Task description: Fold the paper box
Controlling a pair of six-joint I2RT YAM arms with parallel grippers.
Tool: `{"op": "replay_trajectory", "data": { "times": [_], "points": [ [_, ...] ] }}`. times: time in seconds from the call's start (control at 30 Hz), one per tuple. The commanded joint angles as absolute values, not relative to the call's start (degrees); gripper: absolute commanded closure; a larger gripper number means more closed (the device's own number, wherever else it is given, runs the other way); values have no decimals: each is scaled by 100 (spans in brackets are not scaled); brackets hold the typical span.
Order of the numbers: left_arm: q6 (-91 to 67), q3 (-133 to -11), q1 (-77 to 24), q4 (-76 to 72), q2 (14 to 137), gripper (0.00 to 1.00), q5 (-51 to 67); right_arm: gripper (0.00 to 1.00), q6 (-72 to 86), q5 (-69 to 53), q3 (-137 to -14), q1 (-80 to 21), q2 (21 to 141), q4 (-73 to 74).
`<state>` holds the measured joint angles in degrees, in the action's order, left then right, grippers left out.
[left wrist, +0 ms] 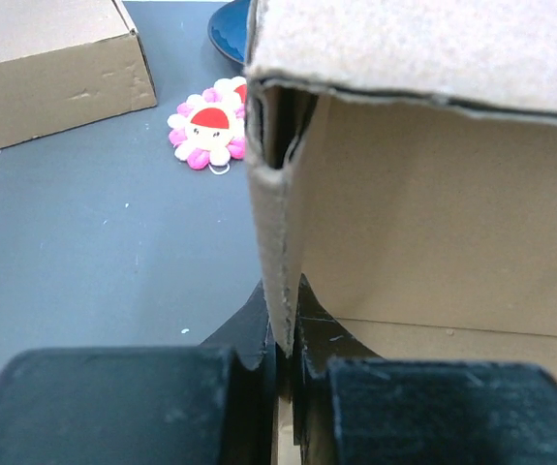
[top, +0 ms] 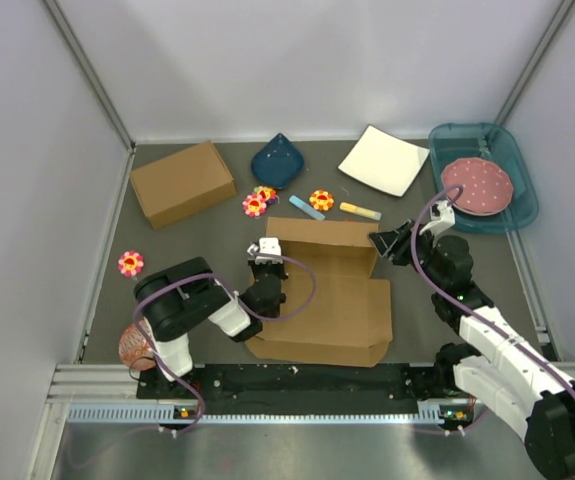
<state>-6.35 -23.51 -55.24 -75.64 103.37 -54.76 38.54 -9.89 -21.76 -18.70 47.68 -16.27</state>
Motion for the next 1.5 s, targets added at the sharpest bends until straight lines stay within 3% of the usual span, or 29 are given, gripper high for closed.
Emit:
{"op": "replay_trajectory", "data": {
  "times": [0.0,0.13,0.17,0.27,0.4,0.47,0.5,0.57,1.03,1.13,1.17,1.3,1.47],
  "points": [
    [-905,-2189,-5528,-7988,10582,100,-5563,56,3735,-1107,-2092,-1960,4720,-1266],
    [-1011,-2206,-5520,-7639,10503,97,-5590,56,3744,-1107,-2074,-1951,4720,-1292],
    [-1080,-2206,-5520,-7577,10494,81,-5572,56,3762,-1116,-2066,-1960,4711,-1292],
    [-1169,-2197,-5520,-7454,10459,65,-5528,56,3744,-1108,-2083,-1960,4702,-1283],
    [-1301,-2189,-5528,-7251,10459,57,-5476,56,3735,-1099,-2101,-1960,4693,-1266],
    [-1327,-2162,-5528,-7251,10485,67,-5502,56,3735,-1099,-2092,-1960,4685,-1266],
    [-1327,-2162,-5528,-7234,10503,86,-5537,56,3735,-1099,-2083,-1960,4685,-1266],
    [-1292,-2214,-5528,-7138,10555,100,-5642,56,3744,-1107,-2074,-1951,4693,-1283],
    [-1556,-1872,-5484,-7681,10749,100,-5898,56,3762,-1116,-2065,-1960,4641,-1248],
    [-1556,-1846,-5493,-7603,10600,60,-5704,56,3779,-1108,-2039,-1960,4623,-1266],
    [-1538,-1820,-5493,-7724,10582,41,-5661,56,3788,-1099,-2030,-1960,4606,-1266],
    [-1336,-1653,-5493,-8234,10512,25,-5502,56,3814,-1099,-2021,-1960,4597,-1292],
    [-1108,-1433,-5493,-8823,10406,22,-5335,56,3841,-1116,-2030,-1960,4605,-1310]
  ]
}}
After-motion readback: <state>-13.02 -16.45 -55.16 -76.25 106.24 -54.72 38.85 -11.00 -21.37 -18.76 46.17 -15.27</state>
